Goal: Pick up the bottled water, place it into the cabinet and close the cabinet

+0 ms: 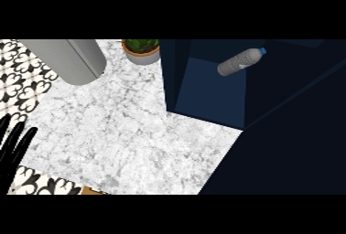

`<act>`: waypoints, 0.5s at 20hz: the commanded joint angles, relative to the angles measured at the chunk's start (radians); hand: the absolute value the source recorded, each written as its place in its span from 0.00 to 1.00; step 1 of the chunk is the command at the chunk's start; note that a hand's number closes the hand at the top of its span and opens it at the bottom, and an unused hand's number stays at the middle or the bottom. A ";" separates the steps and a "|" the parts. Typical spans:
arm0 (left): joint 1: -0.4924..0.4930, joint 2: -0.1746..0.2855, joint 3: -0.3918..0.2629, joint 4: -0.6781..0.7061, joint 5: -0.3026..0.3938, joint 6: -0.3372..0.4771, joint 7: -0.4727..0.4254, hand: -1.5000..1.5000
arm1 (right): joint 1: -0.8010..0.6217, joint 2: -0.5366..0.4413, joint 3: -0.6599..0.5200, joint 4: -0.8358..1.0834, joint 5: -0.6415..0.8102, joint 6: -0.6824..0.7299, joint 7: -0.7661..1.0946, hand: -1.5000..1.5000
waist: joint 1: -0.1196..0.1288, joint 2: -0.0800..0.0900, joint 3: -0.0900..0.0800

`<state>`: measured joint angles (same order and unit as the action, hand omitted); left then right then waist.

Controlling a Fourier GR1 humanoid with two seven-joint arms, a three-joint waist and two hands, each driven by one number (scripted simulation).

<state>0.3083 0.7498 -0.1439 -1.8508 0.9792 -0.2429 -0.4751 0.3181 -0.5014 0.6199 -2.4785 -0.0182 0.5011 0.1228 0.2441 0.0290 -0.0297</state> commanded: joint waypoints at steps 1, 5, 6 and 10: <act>-0.008 0.007 0.007 0.001 0.002 -0.006 0.004 0.00 | -0.078 0.056 0.115 0.011 0.001 0.003 0.084 1.00 | 0.000 0.004 0.002; -0.008 0.018 0.020 0.008 0.013 -0.014 0.009 0.00 | -0.106 0.063 0.098 0.011 -0.008 0.005 0.101 1.00 | 0.003 0.004 0.000; -0.007 0.017 0.026 0.020 0.014 -0.011 0.007 0.00 | -0.114 0.071 0.101 0.013 -0.008 0.002 0.109 1.00 | -0.007 0.003 0.001; -0.004 0.017 0.025 0.021 0.022 -0.025 0.008 0.00 | -0.120 0.104 0.089 0.028 -0.035 -0.018 0.127 1.00 | -0.006 0.010 0.000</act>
<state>0.2998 0.7630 -0.1250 -1.8380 0.9973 -0.2598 -0.4676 0.2400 -0.4818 0.6199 -2.4682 -0.0291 0.5278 0.1804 0.2383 0.0334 -0.0307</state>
